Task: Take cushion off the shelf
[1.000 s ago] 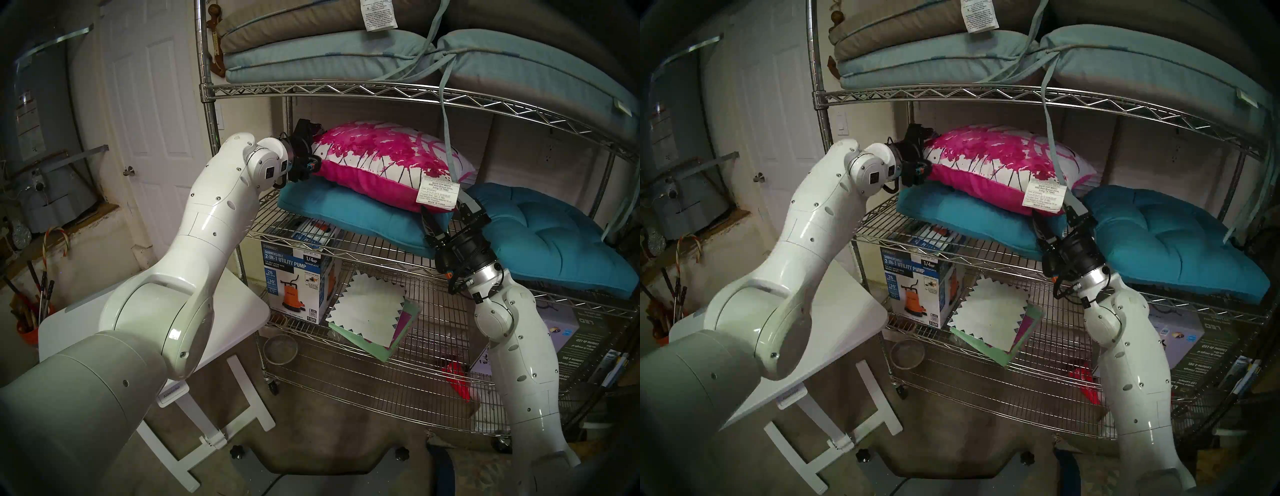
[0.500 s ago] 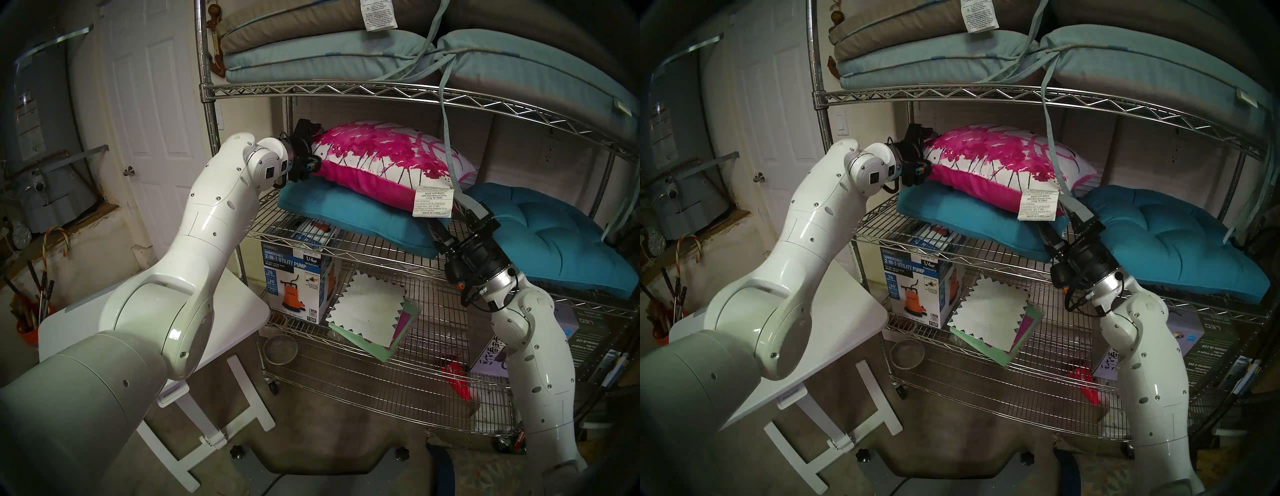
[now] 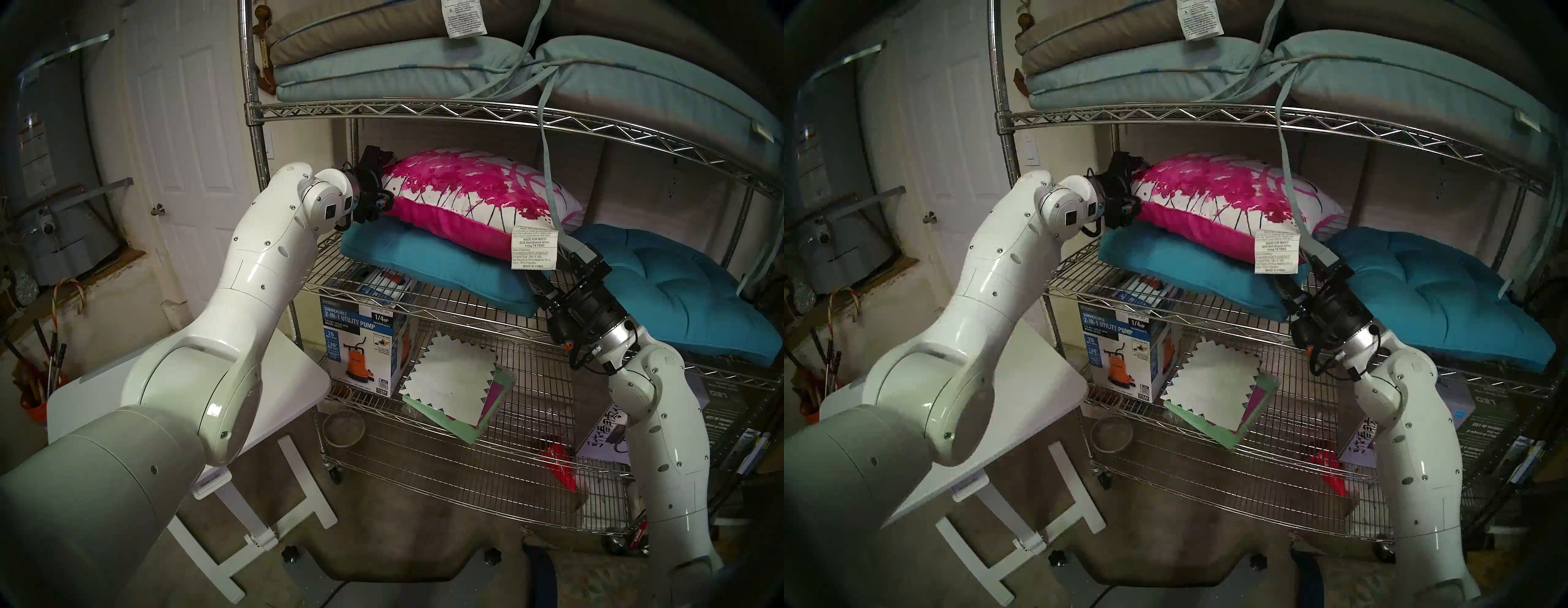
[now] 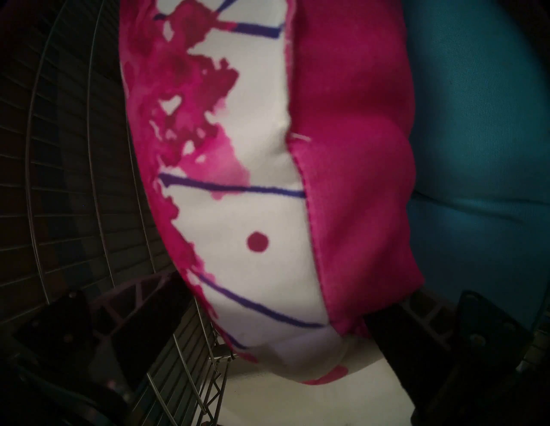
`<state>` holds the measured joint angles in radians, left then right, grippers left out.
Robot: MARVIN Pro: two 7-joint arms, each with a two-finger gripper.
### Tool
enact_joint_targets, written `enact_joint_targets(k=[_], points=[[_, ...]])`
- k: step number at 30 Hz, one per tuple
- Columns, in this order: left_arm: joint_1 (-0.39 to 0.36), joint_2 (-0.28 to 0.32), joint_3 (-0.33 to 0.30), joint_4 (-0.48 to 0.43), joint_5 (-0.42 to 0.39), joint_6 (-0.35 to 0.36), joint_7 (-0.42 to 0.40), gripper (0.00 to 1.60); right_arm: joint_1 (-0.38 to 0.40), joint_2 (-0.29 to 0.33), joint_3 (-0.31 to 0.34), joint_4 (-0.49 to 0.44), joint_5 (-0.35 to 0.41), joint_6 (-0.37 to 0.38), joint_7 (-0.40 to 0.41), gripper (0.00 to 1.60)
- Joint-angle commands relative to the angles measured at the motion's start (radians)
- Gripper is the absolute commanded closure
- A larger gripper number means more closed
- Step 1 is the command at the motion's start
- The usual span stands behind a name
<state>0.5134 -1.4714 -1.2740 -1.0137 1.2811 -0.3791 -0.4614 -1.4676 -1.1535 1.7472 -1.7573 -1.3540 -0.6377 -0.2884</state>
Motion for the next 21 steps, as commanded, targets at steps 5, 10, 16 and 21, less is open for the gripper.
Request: enact_joint_targets(k=[5, 10, 16, 21], points=[[-0.024, -0.009, 0.001, -0.023, 0.001, -0.001, 0.006, 0.00, 0.098, 0.011, 0.006, -0.003, 0.023, -0.012, 0.007, 0.00], [-0.024, -0.009, 0.001, -0.024, 0.001, -0.001, 0.006, 0.00, 0.109, 0.014, 0.011, -0.007, 0.034, -0.022, 0.020, 0.00], [-0.023, -0.009, 0.001, -0.024, 0.001, -0.001, 0.006, 0.00, 0.131, 0.016, 0.003, 0.024, 0.054, -0.040, 0.052, 0.00], [-0.023, -0.009, 0.001, -0.025, 0.002, -0.001, 0.006, 0.00, 0.143, 0.009, 0.001, 0.057, 0.065, -0.046, 0.073, 0.00]])
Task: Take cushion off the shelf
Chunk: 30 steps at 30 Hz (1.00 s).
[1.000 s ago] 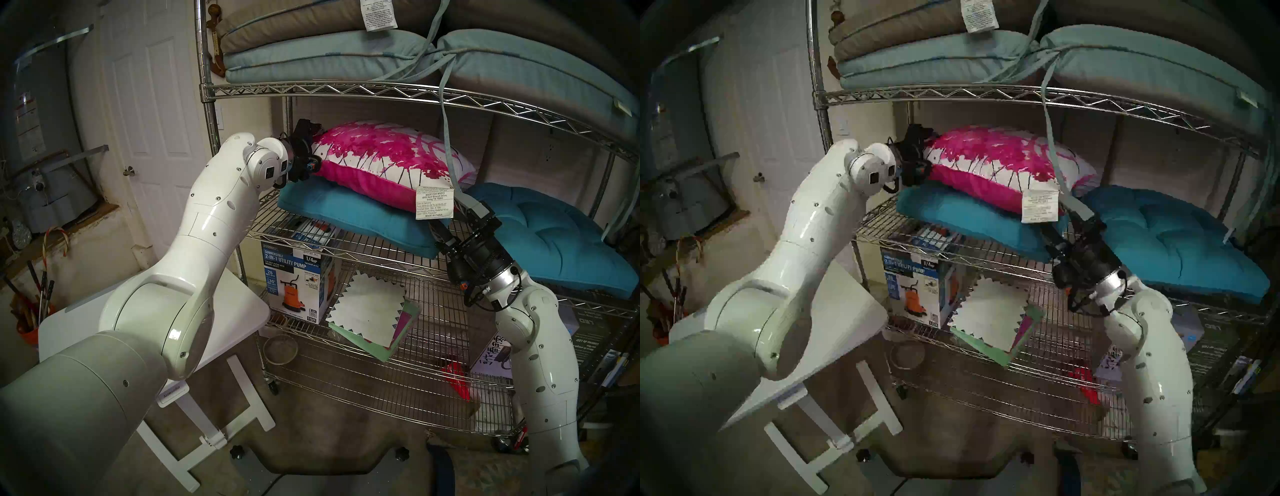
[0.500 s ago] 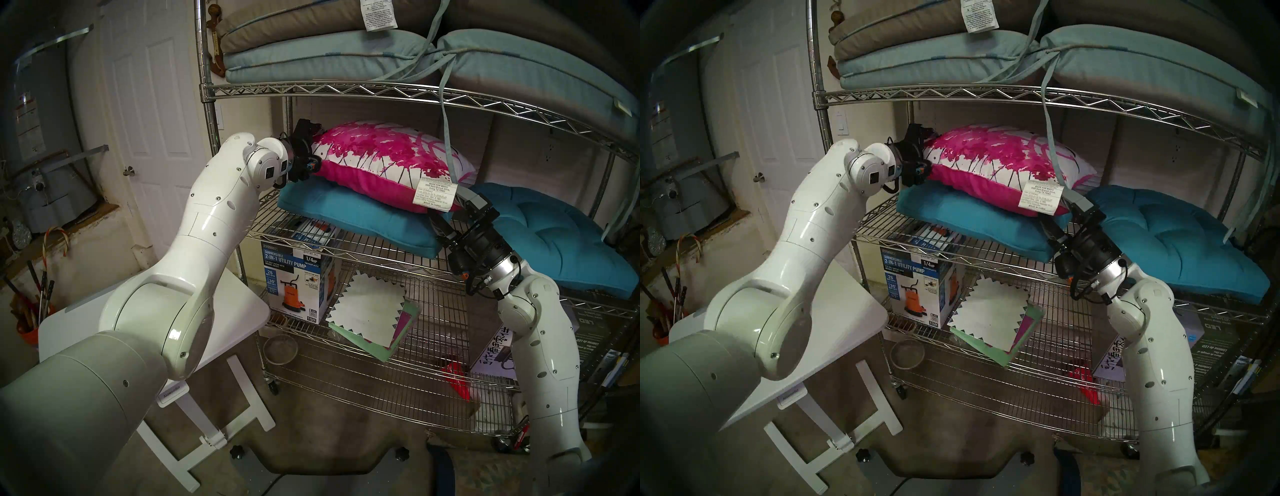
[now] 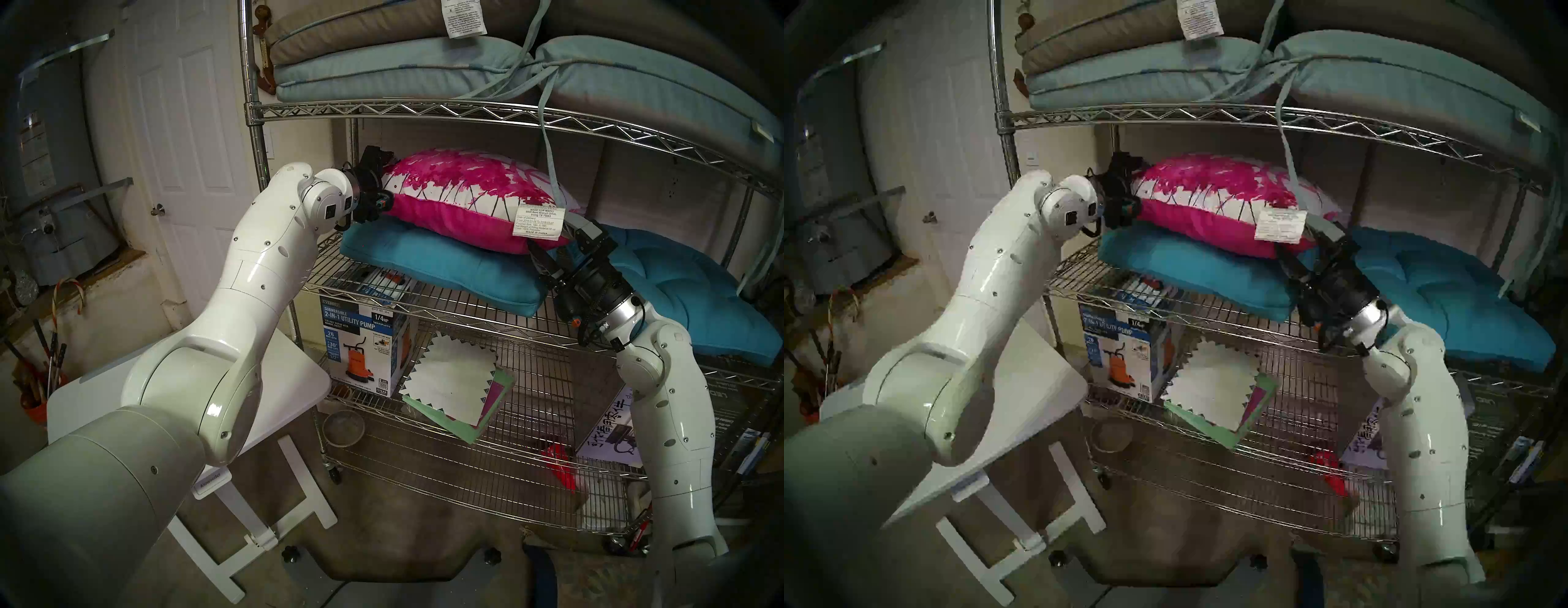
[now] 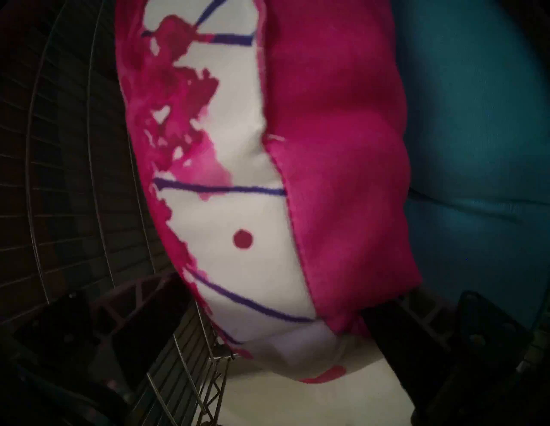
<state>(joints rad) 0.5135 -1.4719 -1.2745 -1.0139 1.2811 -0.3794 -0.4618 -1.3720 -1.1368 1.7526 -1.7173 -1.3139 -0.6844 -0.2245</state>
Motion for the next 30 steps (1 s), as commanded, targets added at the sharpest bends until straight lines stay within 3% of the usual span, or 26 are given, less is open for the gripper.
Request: enact_joint_targets(k=[1, 8, 9, 10, 11, 25, 30], points=[[-0.023, -0.008, 0.001, -0.025, 0.001, 0.000, 0.006, 0.00, 0.051, -0.008, -0.005, 0.027, 0.025, -0.001, 0.011, 0.00], [-0.017, -0.010, -0.002, -0.028, 0.007, 0.015, 0.019, 0.00, 0.071, -0.011, -0.019, 0.113, 0.022, -0.010, 0.027, 0.00], [-0.007, 0.009, 0.012, -0.030, 0.014, -0.033, 0.069, 0.00, 0.071, -0.010, -0.016, 0.132, 0.054, -0.034, 0.030, 0.00], [-0.004, 0.019, 0.023, -0.035, 0.013, -0.065, 0.062, 1.00, 0.063, -0.019, -0.010, 0.134, 0.054, -0.025, 0.022, 0.71], [0.007, 0.017, 0.019, -0.044, 0.008, -0.063, 0.067, 1.60, 0.050, -0.007, -0.007, 0.136, 0.058, -0.043, 0.027, 1.60], [0.023, 0.029, 0.046, -0.084, 0.036, -0.078, 0.094, 1.60, -0.056, -0.063, 0.038, 0.114, 0.112, -0.047, 0.005, 1.60], [0.025, 0.023, 0.050, -0.095, 0.044, -0.072, 0.098, 1.60, -0.090, -0.088, 0.048, 0.067, 0.141, -0.043, 0.017, 1.60]])
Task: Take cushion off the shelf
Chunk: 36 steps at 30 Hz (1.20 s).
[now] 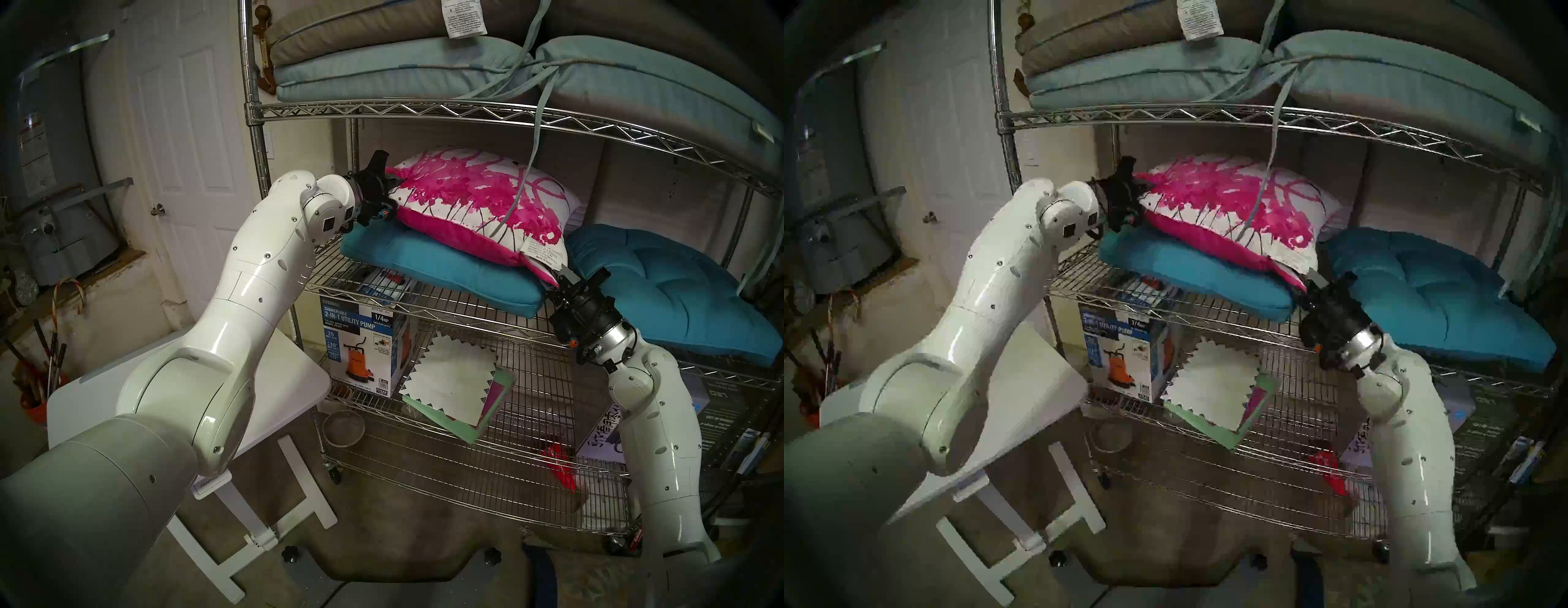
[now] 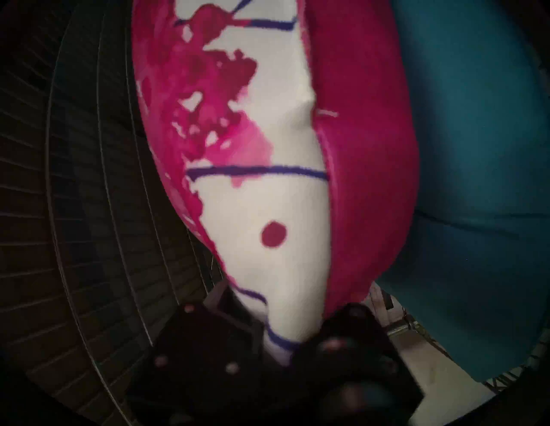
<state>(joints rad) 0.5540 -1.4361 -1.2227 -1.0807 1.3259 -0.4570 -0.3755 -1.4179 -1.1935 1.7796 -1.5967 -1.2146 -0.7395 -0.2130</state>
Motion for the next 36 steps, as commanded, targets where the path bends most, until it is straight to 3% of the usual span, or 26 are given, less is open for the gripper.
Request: enact_joint_targets(k=[1, 12, 26, 36], points=[[-0.016, -0.013, -0.002, -0.029, -0.001, 0.005, 0.011, 1.60, -0.044, -0.031, 0.021, -0.054, 0.042, 0.012, 0.005, 1.60], [-0.007, -0.015, -0.010, -0.101, 0.005, 0.017, 0.005, 1.60, -0.139, -0.099, 0.004, -0.173, 0.092, 0.026, 0.016, 1.60], [0.039, -0.005, -0.029, -0.240, 0.002, 0.053, -0.061, 1.60, -0.235, -0.152, -0.015, -0.280, 0.134, 0.069, 0.033, 1.60], [0.104, 0.042, -0.073, -0.363, -0.023, 0.045, -0.126, 1.60, -0.305, -0.196, -0.055, -0.350, 0.125, 0.116, 0.036, 1.60]])
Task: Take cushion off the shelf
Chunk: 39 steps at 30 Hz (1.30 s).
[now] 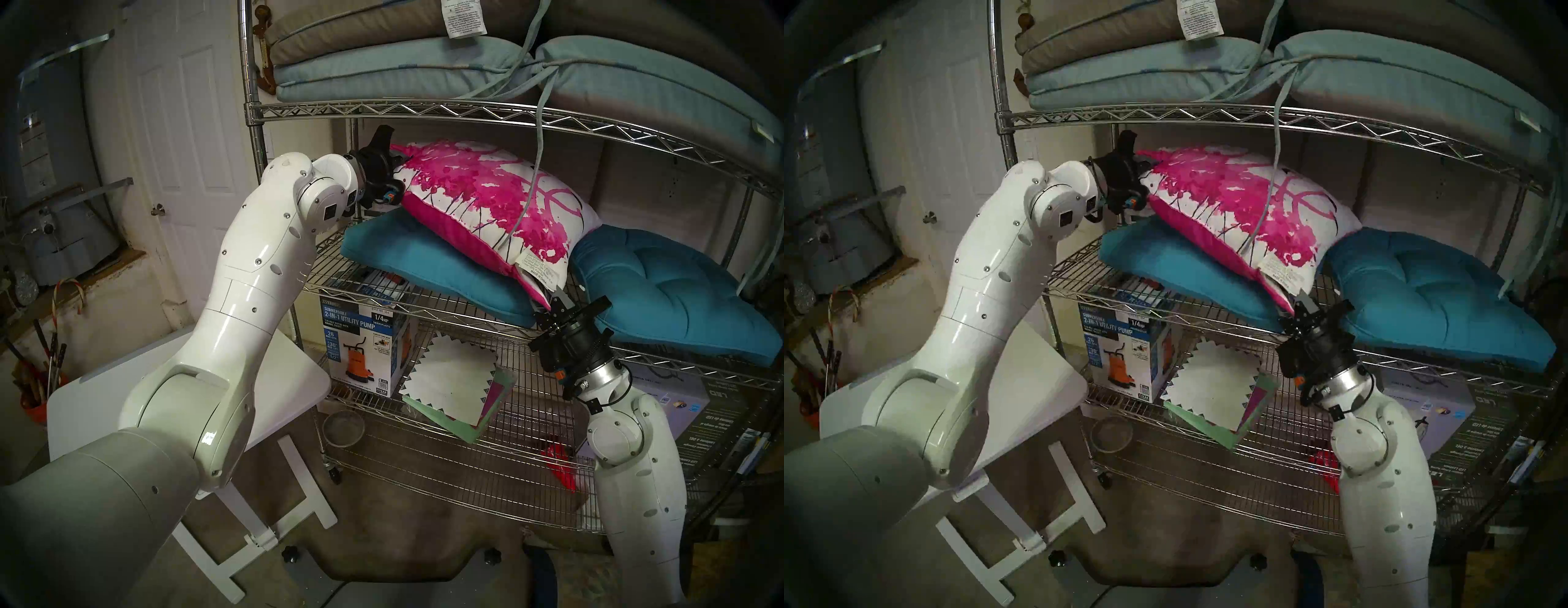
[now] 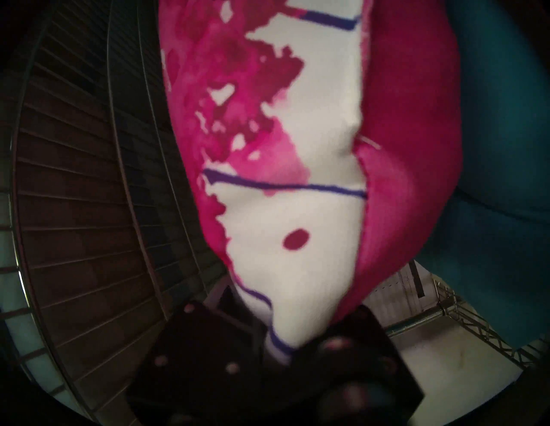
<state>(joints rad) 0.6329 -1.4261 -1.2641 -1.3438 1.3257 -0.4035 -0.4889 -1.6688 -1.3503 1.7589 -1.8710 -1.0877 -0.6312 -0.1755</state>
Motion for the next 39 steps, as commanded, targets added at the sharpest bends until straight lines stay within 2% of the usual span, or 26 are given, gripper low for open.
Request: enact_joint_targets(k=[1, 6, 11, 12, 13, 14, 20, 25, 30, 31, 33, 39], points=[[0.036, 0.038, -0.037, -0.114, -0.029, -0.010, -0.021, 1.60, -0.068, -0.043, -0.039, -0.087, -0.006, 0.011, -0.004, 1.60], [0.079, 0.054, -0.051, -0.173, -0.045, -0.016, -0.051, 1.60, -0.126, -0.050, -0.053, -0.133, -0.006, 0.014, -0.008, 1.60], [0.107, 0.030, -0.040, -0.243, -0.029, 0.016, -0.081, 1.60, -0.186, -0.047, -0.027, -0.168, 0.031, 0.000, -0.023, 1.60], [0.099, 0.020, -0.032, -0.233, -0.027, 0.014, -0.078, 1.60, -0.195, -0.043, -0.017, -0.172, 0.038, -0.005, -0.026, 1.60], [0.119, 0.016, -0.023, -0.277, -0.017, 0.030, -0.098, 1.60, -0.206, -0.042, -0.004, -0.174, 0.052, -0.009, -0.030, 1.60], [0.111, 0.002, -0.010, -0.268, -0.014, 0.031, -0.097, 1.60, -0.214, -0.038, 0.010, -0.173, 0.061, -0.012, -0.033, 1.60], [0.120, -0.050, 0.056, -0.342, 0.014, 0.075, -0.138, 1.60, -0.259, -0.035, 0.081, -0.191, 0.118, -0.036, -0.048, 1.60], [0.145, -0.080, 0.106, -0.423, 0.063, 0.145, -0.189, 1.60, -0.325, -0.035, 0.127, -0.216, 0.168, -0.076, -0.056, 1.60], [0.166, -0.077, 0.116, -0.478, 0.094, 0.191, -0.227, 1.60, -0.381, -0.047, 0.140, -0.249, 0.199, -0.110, -0.060, 1.60], [0.182, -0.070, 0.114, -0.512, 0.105, 0.208, -0.247, 1.60, -0.403, -0.048, 0.140, -0.264, 0.208, -0.115, -0.062, 1.60], [0.177, -0.064, 0.107, -0.512, 0.113, 0.217, -0.256, 1.60, -0.408, -0.068, 0.133, -0.277, 0.209, -0.132, -0.056, 1.60], [0.202, -0.032, 0.075, -0.601, 0.127, 0.238, -0.311, 1.60, -0.485, -0.099, 0.089, -0.343, 0.203, -0.142, -0.056, 1.60]])
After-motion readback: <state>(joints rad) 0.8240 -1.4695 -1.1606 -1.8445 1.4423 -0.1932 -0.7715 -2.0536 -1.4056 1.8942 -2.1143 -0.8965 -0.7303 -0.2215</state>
